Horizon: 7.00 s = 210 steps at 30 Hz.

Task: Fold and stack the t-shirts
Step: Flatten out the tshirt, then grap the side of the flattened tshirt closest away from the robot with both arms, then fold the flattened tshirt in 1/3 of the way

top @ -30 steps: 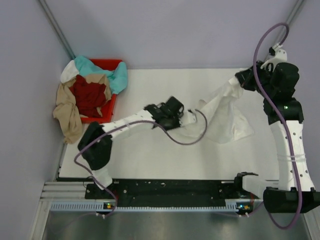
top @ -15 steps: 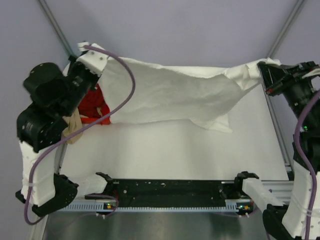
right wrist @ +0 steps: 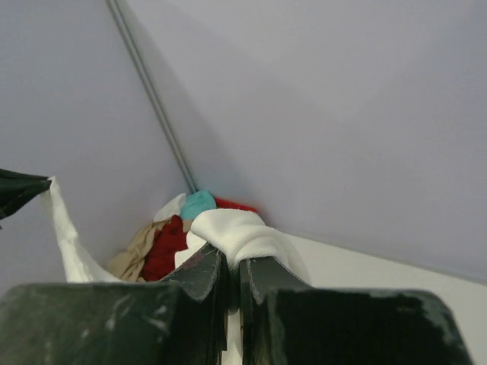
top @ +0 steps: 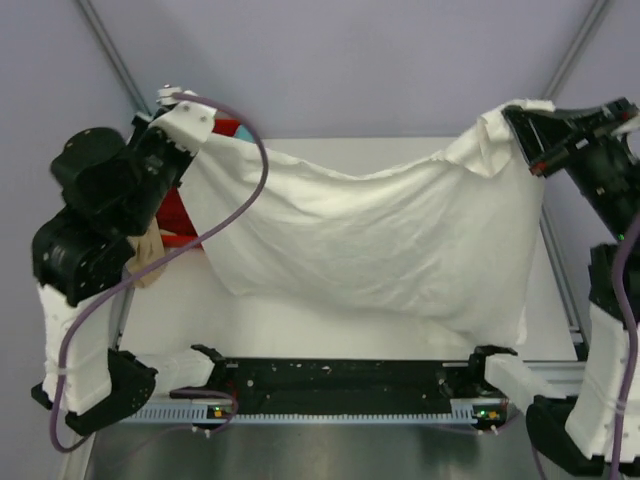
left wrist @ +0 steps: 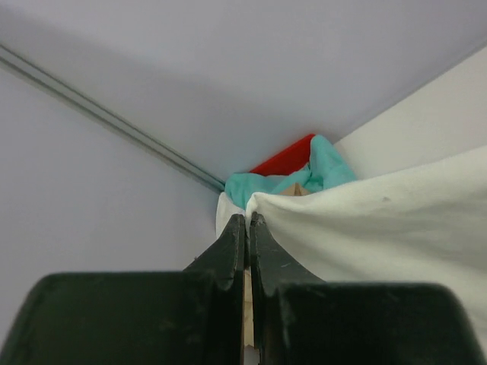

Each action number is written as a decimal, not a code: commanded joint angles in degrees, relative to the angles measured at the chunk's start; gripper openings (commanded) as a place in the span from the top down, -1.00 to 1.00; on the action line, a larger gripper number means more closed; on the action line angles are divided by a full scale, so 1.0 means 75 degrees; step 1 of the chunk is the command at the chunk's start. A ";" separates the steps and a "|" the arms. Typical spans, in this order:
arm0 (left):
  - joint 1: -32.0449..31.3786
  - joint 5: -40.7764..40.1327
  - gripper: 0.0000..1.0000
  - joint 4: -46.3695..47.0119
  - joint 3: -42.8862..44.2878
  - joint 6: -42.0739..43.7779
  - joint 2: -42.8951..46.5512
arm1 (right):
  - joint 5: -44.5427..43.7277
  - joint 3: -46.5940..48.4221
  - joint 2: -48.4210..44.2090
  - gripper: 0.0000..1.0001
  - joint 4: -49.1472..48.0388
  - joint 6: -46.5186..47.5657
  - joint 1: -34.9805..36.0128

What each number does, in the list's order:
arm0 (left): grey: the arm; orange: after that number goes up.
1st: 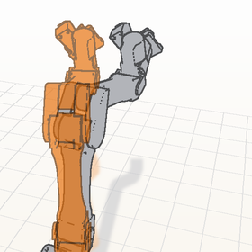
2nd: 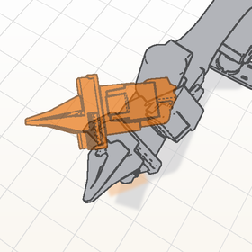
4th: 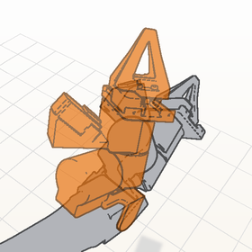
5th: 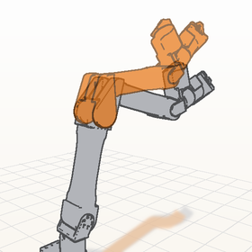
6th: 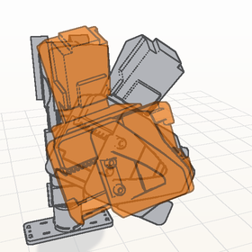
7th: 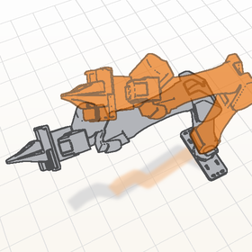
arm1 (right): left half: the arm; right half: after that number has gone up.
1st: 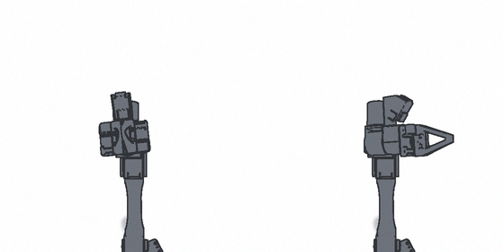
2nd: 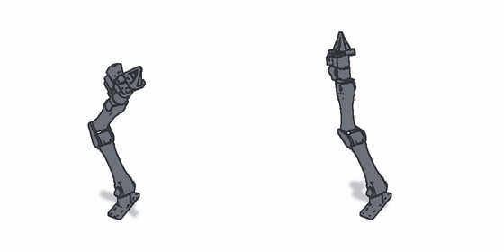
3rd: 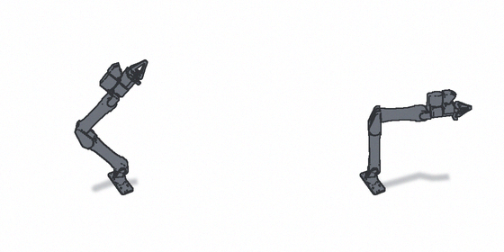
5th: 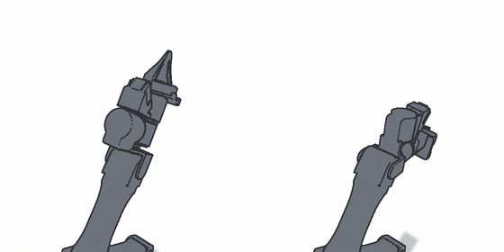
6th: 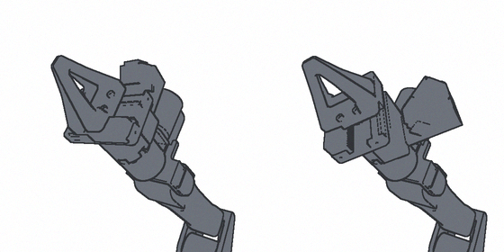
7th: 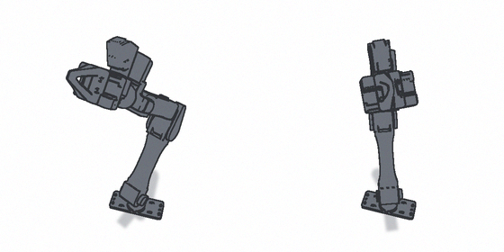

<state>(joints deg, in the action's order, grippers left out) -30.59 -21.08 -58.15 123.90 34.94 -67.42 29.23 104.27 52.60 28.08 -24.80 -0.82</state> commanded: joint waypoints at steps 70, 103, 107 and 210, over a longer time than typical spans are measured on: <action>0.2754 0.3947 1.00 0.2093 -1.0390 0.1201 -0.0843 | -0.4271 -0.8057 0.3012 0.44 -0.1140 -0.1898 0.0250; 0.2743 0.4967 1.00 0.2433 -0.9898 0.0510 -0.1253 | -0.2653 -0.6306 0.1472 -0.42 0.3787 0.9481 0.1562; 0.2743 0.5131 1.00 0.2421 -0.9852 0.0510 -0.1312 | -0.4282 -0.7549 0.0991 -0.41 0.4459 1.0173 0.2043; 0.3481 0.3175 1.00 0.3779 -0.7460 -0.1612 -0.3105 | -0.3183 -0.3145 0.5350 1.00 0.0335 1.3630 0.0871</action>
<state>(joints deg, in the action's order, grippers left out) -4.95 7.53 -35.51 67.46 23.66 -93.73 5.34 76.69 91.20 33.93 75.50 6.79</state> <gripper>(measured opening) 0.015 0.015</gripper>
